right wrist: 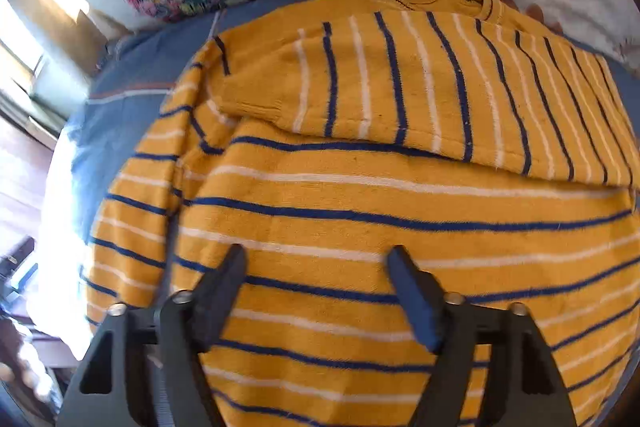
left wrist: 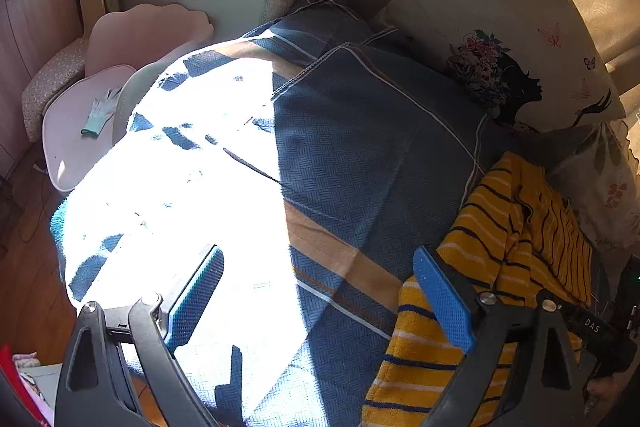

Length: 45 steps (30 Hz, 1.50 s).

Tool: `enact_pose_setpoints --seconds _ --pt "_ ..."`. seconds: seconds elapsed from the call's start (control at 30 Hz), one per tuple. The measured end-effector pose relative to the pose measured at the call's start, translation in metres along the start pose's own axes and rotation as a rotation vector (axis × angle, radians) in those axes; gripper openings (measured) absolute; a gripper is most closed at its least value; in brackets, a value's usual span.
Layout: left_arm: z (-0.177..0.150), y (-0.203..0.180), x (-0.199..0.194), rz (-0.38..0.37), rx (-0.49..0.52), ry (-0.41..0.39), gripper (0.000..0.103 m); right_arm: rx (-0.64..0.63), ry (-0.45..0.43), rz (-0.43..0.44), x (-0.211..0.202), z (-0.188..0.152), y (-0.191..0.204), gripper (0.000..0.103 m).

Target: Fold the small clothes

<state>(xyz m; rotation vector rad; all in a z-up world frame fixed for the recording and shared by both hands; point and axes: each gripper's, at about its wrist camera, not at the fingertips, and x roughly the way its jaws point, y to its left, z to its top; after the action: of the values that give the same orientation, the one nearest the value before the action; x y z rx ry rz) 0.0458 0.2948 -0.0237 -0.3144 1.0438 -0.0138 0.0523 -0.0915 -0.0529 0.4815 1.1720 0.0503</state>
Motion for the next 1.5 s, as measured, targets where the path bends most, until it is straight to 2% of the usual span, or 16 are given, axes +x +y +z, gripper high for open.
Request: enact_pose_setpoints --seconds 0.1,0.2,0.37,0.43,0.5,0.6,0.77,0.87,0.97,1.03,1.17,1.2,1.23,1.3,1.33,1.5 --pt "-0.003 0.018 -0.003 0.021 -0.029 -0.01 0.095 -0.116 0.011 0.208 -0.024 -0.014 0.037 0.061" --pt "-0.008 0.035 -0.01 0.06 -0.076 -0.03 0.095 -0.329 0.198 0.413 -0.02 -0.051 0.087 0.061" --pt "-0.023 0.052 -0.034 0.103 -0.163 -0.06 0.095 -0.492 0.362 0.462 0.003 -0.096 0.116 0.061" --pt "-0.031 0.053 -0.043 0.13 -0.171 -0.071 0.095 -0.479 0.379 0.49 0.009 -0.095 0.116 0.047" --pt "-0.038 0.05 -0.049 0.147 -0.177 -0.074 0.095 -0.457 0.41 0.468 0.016 -0.091 0.112 0.01" --pt "-0.042 0.042 -0.056 0.155 -0.175 -0.09 0.095 -0.467 0.365 0.467 -0.002 -0.07 0.108 0.009" --pt "-0.038 0.01 -0.074 0.139 -0.14 -0.135 0.095 -0.531 0.102 0.47 -0.101 -0.015 0.086 0.008" --pt "-0.033 -0.018 -0.074 0.113 -0.096 -0.152 0.095 -0.515 -0.056 0.409 -0.149 0.027 0.056 0.008" --pt "-0.032 -0.047 -0.07 0.08 -0.045 -0.153 0.095 -0.464 -0.152 0.273 -0.178 0.057 -0.002 0.008" --pt "-0.033 -0.065 -0.065 0.059 -0.014 -0.141 0.095 -0.407 -0.161 0.153 -0.169 0.076 -0.042 0.009" --pt "-0.035 -0.098 -0.053 0.023 0.047 -0.108 0.095 -0.254 -0.146 -0.342 -0.129 0.094 -0.14 0.026" --pt "-0.036 -0.105 -0.051 0.02 0.065 -0.103 0.095 -0.208 -0.135 -0.365 -0.128 0.094 -0.162 0.027" --pt "-0.036 -0.113 -0.048 0.019 0.086 -0.098 0.095 -0.151 -0.139 -0.304 -0.131 0.091 -0.179 0.027" --pt "-0.037 -0.126 -0.04 0.018 0.121 -0.08 0.095 -0.093 -0.158 -0.182 -0.138 0.083 -0.193 0.042" --pt "-0.036 -0.131 -0.035 0.013 0.132 -0.068 0.095 -0.097 -0.166 -0.159 -0.139 0.082 -0.193 0.044" --pt "-0.034 -0.152 -0.016 -0.036 0.167 -0.024 0.095 -0.135 -0.16 0.018 -0.124 0.079 -0.142 0.044"
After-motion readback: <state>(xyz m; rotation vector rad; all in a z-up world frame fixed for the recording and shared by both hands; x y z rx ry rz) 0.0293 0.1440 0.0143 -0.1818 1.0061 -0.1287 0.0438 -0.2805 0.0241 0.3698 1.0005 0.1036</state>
